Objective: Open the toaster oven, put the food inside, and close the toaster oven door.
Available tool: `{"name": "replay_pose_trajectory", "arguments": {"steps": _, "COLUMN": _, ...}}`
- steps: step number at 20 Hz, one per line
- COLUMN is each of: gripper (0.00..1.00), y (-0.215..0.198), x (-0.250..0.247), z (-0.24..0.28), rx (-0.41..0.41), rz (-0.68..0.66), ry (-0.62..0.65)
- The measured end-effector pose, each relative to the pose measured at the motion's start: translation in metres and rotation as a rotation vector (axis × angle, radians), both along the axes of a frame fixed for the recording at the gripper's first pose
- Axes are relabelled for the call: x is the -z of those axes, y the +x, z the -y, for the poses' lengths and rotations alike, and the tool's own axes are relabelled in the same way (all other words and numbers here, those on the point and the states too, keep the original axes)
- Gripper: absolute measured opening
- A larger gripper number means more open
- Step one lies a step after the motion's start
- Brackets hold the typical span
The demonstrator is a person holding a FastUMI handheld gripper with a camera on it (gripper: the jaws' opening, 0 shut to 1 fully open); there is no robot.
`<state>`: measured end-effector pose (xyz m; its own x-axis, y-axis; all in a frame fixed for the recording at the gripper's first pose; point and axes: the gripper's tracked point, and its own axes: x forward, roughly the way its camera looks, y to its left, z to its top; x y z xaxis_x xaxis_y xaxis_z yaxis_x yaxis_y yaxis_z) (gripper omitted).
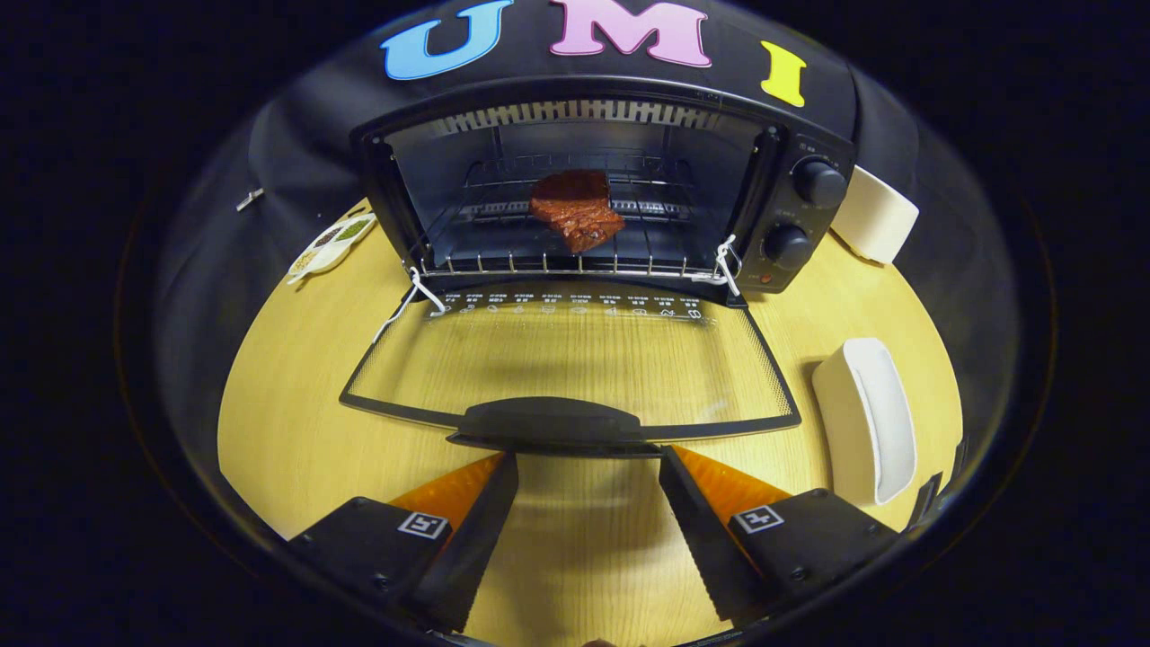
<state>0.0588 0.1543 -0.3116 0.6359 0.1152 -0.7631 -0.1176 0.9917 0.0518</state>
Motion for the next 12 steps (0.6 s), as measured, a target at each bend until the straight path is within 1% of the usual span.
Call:
{"name": "replay_pose_trajectory", "arguments": {"steps": 3, "gripper": 0.99, "y": 0.0, "x": -0.028, "z": 0.0, "rx": -0.046, "rz": 0.067, "ry": 0.004}}
{"name": "replay_pose_trajectory", "arguments": {"steps": 5, "gripper": 0.99, "y": 0.001, "x": -0.046, "z": 0.0, "rx": -0.06, "rz": 0.113, "ry": 0.024}}
{"name": "replay_pose_trajectory", "arguments": {"steps": 9, "gripper": 0.99, "y": 0.009, "x": -0.076, "z": -0.001, "rx": -0.035, "rz": 0.191, "ry": 0.101}}
{"name": "replay_pose_trajectory", "arguments": {"steps": 10, "gripper": 0.99, "y": 0.028, "x": -0.091, "z": -0.003, "rx": -0.029, "rz": 0.216, "ry": 0.116}}
{"name": "replay_pose_trajectory", "arguments": {"steps": 12, "gripper": 0.99, "y": 0.042, "x": -0.107, "z": -0.003, "rx": -0.011, "rz": 0.25, "ry": 0.124}}
